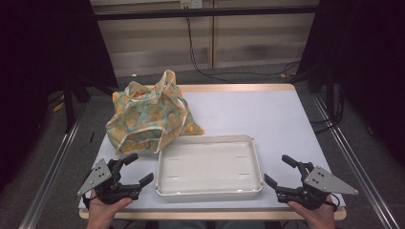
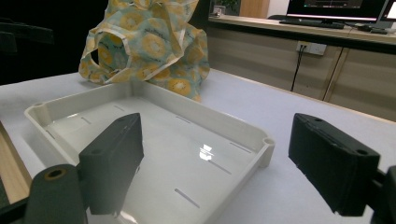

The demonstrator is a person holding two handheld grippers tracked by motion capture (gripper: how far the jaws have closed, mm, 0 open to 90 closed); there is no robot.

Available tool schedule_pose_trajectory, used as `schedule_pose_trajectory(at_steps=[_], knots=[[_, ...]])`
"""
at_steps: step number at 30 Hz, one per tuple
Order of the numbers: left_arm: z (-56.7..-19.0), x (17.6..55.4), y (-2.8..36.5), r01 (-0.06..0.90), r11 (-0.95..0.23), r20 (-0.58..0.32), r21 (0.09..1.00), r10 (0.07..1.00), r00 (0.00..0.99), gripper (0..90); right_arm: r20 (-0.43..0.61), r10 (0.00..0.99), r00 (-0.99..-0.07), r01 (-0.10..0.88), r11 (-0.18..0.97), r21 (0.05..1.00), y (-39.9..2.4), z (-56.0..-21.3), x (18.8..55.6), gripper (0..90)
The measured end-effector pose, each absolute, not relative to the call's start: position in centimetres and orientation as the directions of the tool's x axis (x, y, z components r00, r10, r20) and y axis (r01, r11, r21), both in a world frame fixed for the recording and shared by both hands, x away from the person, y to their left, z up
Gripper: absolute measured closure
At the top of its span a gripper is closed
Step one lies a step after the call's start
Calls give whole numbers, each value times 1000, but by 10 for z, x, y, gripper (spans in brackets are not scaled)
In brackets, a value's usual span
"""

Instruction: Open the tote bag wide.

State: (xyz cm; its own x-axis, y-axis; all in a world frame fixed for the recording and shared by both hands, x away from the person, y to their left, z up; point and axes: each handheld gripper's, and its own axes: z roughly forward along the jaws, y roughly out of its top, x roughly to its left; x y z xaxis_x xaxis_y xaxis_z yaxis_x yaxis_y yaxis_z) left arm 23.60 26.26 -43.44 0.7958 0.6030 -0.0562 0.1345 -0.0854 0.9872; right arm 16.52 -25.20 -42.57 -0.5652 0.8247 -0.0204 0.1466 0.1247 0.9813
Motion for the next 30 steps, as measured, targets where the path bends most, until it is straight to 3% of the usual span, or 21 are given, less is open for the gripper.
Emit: schedule_pose_trajectory(at_steps=[8, 16, 30], knots=[[-436, 239, 263, 153, -93, -68, 984, 595, 801, 129, 14, 814, -580, 163, 99, 982, -254, -425, 167, 190], [-436, 239, 262, 157, -107, -64, 982, 590, 805, 158, -7, 779, -626, 161, 138, 977, -249, -424, 173, 291], [-421, 254, 266, 139, -143, -30, 980, 583, 812, 356, -16, 681, -733, 150, 184, 971, -212, -411, 208, 455]])
